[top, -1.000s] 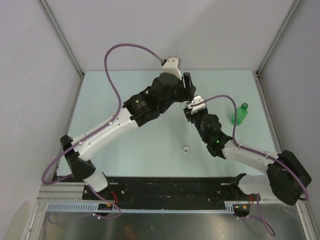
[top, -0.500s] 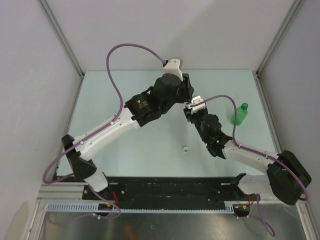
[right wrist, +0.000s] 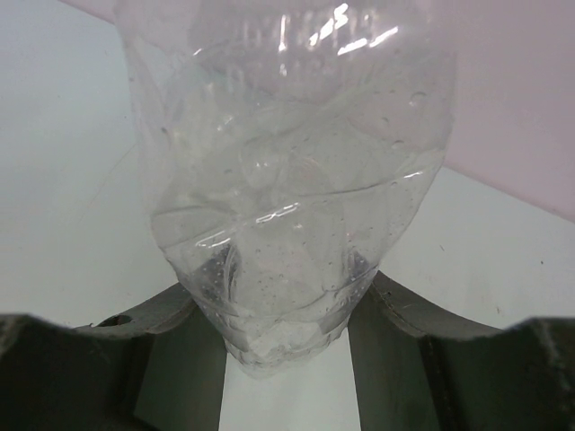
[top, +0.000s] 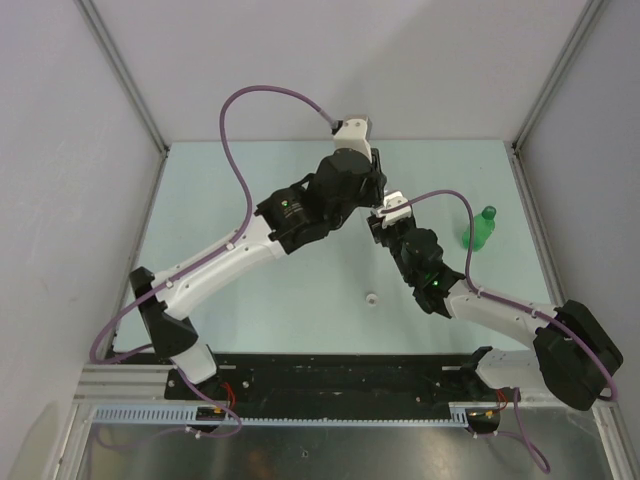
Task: Screw on the bottle caps
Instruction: Screw the bottle cap onto the plastic bottle.
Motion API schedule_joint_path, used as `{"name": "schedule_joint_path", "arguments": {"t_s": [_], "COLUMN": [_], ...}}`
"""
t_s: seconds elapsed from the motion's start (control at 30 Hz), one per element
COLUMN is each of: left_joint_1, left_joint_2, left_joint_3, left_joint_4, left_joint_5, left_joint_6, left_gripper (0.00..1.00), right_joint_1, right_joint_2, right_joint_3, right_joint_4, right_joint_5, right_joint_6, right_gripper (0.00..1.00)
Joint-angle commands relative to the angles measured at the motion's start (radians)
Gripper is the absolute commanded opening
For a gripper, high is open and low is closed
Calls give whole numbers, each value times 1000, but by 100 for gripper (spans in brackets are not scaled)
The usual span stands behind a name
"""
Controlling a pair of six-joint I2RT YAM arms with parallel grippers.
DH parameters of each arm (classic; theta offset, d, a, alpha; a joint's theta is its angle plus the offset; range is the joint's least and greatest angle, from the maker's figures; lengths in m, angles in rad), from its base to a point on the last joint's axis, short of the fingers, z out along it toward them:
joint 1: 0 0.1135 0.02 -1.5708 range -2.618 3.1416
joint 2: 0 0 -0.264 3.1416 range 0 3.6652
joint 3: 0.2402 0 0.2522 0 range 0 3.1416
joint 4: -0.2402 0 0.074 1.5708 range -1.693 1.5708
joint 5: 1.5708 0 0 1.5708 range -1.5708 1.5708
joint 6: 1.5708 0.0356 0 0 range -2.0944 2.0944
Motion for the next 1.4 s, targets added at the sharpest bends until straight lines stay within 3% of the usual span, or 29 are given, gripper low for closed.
{"name": "schedule_joint_path", "arguments": {"t_s": [0.0, 0.2, 0.43, 0.7, 1.03, 1.37], "left_joint_1": [-25, -25, -23, -22, -22, -24], "left_joint_2": [12, 22, -29, -41, -65, -73], "left_joint_3": [51, 44, -53, -112, -204, -275], "left_joint_4": [-1, -22, -35, -33, -34, -54], "left_joint_5": [-24, 26, 137, 233, 359, 618], "left_joint_6": [38, 93, 202, 204, 292, 546], "left_gripper": [13, 0, 0, 0, 0, 0], "right_joint_1": [7, 1, -121, -214, -280, -324], "right_joint_2": [-12, -33, -128, -200, -245, -267], "right_joint_3": [-3, -3, -7, -15, -15, -14], "right_joint_4": [22, 0, -84, -76, -56, -74], "right_joint_5": [-27, -142, -516, -770, -1009, -1206], "right_joint_6": [-12, -33, 13, 78, 127, 74], "right_gripper": [0, 0, 0, 0, 0, 0]}}
